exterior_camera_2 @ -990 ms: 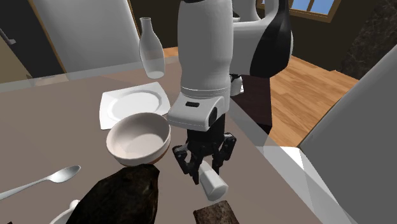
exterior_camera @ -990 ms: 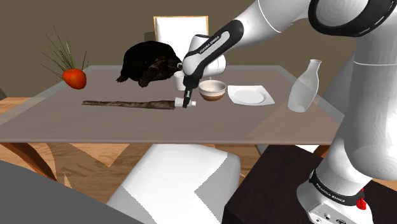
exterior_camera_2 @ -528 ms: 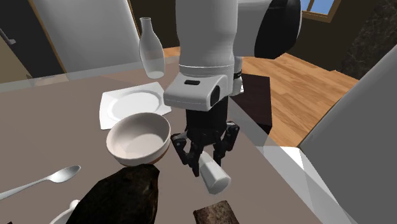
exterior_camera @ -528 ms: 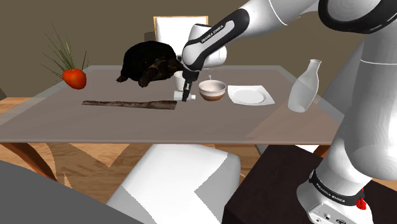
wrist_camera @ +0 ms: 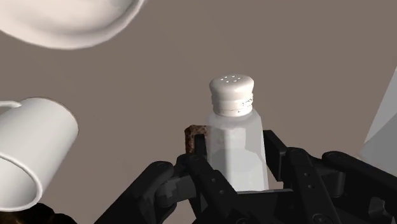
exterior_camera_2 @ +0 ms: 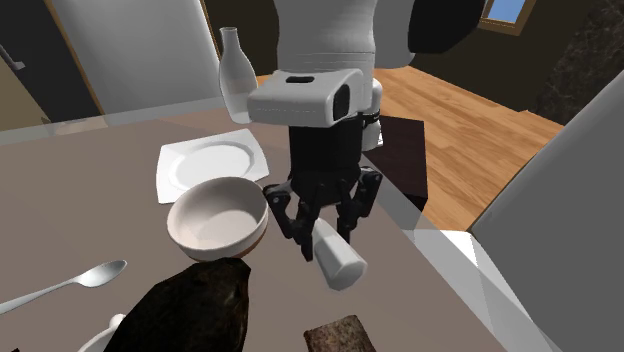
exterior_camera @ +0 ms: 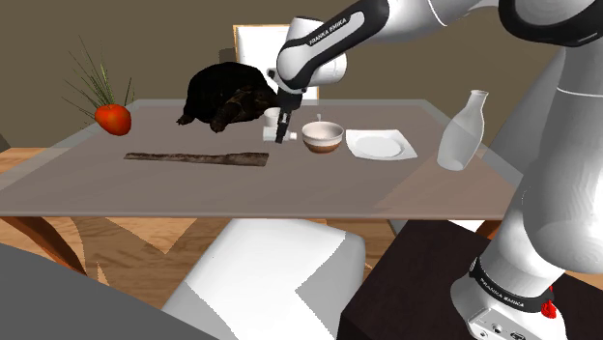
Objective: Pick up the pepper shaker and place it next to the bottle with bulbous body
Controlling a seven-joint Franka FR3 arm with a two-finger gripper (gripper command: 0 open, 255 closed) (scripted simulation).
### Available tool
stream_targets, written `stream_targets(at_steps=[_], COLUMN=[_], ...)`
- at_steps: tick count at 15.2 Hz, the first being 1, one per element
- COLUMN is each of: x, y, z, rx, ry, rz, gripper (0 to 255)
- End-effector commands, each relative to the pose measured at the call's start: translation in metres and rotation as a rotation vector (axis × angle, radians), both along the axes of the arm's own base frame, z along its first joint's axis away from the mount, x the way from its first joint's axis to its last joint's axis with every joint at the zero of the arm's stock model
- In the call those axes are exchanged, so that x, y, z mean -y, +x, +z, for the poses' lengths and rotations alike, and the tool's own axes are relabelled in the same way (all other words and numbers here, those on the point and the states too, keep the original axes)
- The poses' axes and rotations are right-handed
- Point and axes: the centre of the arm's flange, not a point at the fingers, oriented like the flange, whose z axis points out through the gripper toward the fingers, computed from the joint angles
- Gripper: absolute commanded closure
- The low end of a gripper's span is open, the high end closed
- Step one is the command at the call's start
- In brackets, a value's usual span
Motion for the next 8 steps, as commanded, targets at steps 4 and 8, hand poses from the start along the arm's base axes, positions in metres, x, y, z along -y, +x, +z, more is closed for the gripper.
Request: stream_targets(at_steps=[4, 8], x=[0.0, 0.0], y=[0.0, 0.0], z=[0.026, 0.047], rx=[-0.001, -0.001], ry=[0.0, 0.0], rz=[0.0, 0.0], gripper=[255, 255])
